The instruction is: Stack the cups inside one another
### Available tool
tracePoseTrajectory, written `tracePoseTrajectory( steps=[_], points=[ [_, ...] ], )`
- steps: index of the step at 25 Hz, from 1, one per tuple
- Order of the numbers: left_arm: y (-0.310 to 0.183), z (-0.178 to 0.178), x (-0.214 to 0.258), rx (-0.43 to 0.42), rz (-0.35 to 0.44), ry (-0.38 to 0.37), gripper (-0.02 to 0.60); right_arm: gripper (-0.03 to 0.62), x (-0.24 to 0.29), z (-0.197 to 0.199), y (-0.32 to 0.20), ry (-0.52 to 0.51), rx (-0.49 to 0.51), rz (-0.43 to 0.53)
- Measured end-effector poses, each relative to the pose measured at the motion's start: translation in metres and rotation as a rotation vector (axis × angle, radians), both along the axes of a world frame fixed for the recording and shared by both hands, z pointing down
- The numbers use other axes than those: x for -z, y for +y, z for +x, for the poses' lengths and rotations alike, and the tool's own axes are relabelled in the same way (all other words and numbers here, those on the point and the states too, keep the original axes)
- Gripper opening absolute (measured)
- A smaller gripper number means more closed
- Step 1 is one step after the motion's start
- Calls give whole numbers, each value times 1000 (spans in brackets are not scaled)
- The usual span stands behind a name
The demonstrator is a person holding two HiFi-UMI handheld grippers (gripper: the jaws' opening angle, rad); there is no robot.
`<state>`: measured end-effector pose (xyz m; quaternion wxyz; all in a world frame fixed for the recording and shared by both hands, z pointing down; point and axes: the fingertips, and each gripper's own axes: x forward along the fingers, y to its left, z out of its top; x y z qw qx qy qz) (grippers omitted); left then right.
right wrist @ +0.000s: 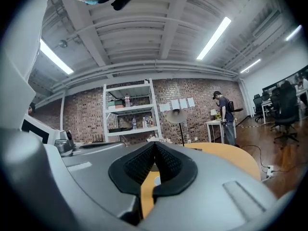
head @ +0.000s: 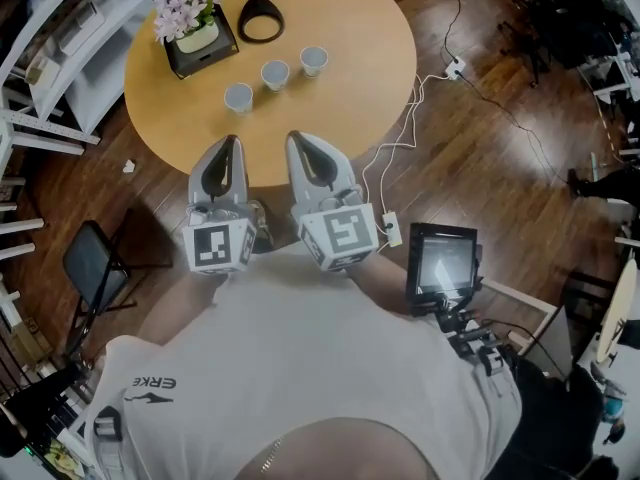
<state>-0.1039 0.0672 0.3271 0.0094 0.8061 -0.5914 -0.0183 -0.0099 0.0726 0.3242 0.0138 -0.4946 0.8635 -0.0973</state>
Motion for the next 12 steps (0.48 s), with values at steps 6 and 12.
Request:
tracePoseTrajectory(
  steps=[6, 12],
  points=[
    [-42, -27, -13, -23, -10, 10, 2, 14, -12, -22, -38, 39, -47, -20],
    [-84, -54, -25, -59, -31, 34, 2, 14, -26, -43, -76, 94, -104, -58]
  ],
)
